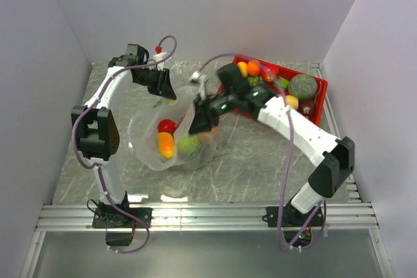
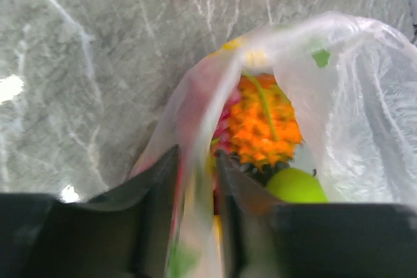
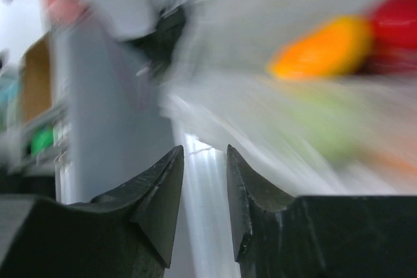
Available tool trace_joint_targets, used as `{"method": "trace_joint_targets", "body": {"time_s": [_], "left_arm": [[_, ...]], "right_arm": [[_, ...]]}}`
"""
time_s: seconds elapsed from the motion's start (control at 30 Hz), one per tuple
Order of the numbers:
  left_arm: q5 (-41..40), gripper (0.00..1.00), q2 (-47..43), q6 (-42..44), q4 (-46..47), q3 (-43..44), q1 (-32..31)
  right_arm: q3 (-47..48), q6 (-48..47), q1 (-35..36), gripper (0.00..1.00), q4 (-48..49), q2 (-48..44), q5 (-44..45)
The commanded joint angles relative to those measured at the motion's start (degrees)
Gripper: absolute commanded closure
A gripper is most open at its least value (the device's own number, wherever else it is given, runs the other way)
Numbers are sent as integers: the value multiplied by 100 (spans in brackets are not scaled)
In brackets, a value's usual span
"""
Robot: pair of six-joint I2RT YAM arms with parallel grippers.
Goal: Place the fake fruits into the plastic bag and tie a complex knot
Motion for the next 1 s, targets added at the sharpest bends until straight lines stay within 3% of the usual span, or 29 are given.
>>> {"method": "trace_joint_targets", "body": {"time_s": [0.0, 0.03, 0.2, 0.23, 0.27, 0.4, 0.5, 0.7, 0.97], "left_arm": [[117, 61, -408, 124, -105, 111, 190], [126, 52, -505, -7, -62, 58, 234], [108, 32, -1313, -122, -218, -284, 682], [99, 24, -1419, -35, -289, -355, 874], [73, 23, -1516, 44, -438, -399, 981], [29, 20, -1955, 527, -1132, -697, 1674], [-85, 18, -2306, 1062, -1572, -1109, 1860], [-340, 18, -3125, 1161, -1538, -2226, 1878], [-445, 19, -3617, 1152, -1467, -2860, 1878]], "right_arm": [[-17, 192, -1107, 57, 29, -253, 612], [-87, 183, -1240, 54, 20, -297, 762], [-500, 349, -1470, 38, 46, -552, 1370], [-561, 480, -1470, 37, 81, -613, 1309], [-632, 568, -1470, 37, 160, -622, 1274], [-580, 1182, -1453, 35, 398, -526, 835], [-474, 1543, -1400, 35, 565, -281, 396], [-579, 1913, -909, 34, 864, -60, 297], [-580, 2186, -706, 35, 1215, 318, 316]]}}
